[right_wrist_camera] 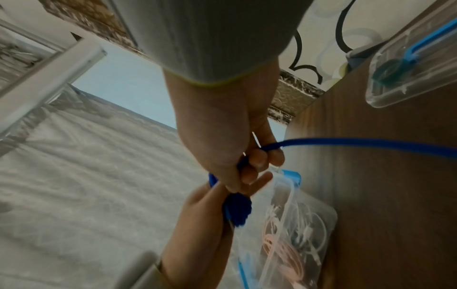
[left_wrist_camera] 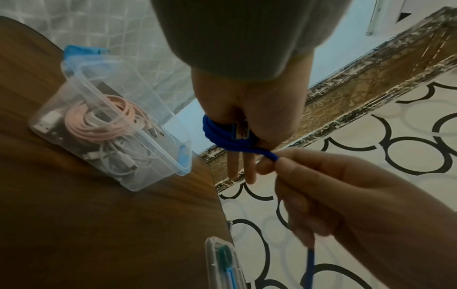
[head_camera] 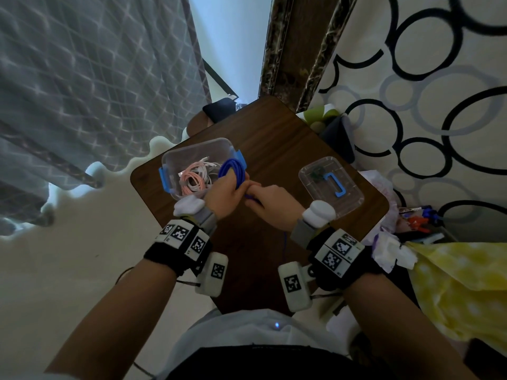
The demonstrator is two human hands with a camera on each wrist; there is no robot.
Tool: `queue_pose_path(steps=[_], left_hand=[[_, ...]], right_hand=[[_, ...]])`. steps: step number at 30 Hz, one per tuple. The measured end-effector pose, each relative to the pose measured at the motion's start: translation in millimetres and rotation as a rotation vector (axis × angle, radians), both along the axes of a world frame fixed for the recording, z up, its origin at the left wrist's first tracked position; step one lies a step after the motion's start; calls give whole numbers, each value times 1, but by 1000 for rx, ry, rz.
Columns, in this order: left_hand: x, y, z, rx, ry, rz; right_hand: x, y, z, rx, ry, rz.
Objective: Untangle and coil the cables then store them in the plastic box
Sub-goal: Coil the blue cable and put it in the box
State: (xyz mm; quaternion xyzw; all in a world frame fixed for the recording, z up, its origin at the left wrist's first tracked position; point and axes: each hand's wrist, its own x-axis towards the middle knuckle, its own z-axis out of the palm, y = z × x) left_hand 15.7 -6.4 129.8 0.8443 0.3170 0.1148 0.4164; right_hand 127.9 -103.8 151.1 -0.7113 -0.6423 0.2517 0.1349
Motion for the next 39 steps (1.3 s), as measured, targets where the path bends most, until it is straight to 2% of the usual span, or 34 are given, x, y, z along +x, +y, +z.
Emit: queue_pose_path(steps=[3, 4, 6, 8, 11, 18, 23, 26, 29, 34, 37, 39], left_hand=[[-6, -1, -3, 45, 70, 9], [-7, -2, 0, 3, 58, -5], [-8, -5, 9, -200, -18, -42], [-6, -9, 20, -454, -123, -72], [-8, -10, 25, -648, -228, -42], [-7, 3, 13, -802, -208, 10], [-3, 1, 14, -877, -73, -129], [-1, -7, 18, -1036, -228, -116], [7, -11, 19, -1148, -398, 3], [39, -21, 1, -1080, -456, 137], [55, -29, -12, -1018, -487, 288], [68, -35, -22, -931, -434, 272]], right_hand=[[6, -1, 7, 54, -112, -4], [8, -1, 9, 88, -145, 2], [14, -2, 9, 155, -173, -5], [18, -3, 9, 166, -100, -43], [17, -3, 7, 190, 20, -24], [33, 9, 15, 144, 147, 9], [38, 10, 12, 323, 160, -61], [43, 5, -4, 378, 232, -184], [45, -5, -27, 290, 333, -313], [36, -38, -66, -94, 479, -405], [31, -65, -82, -291, 477, -352], [35, -79, -83, -380, 443, -275]])
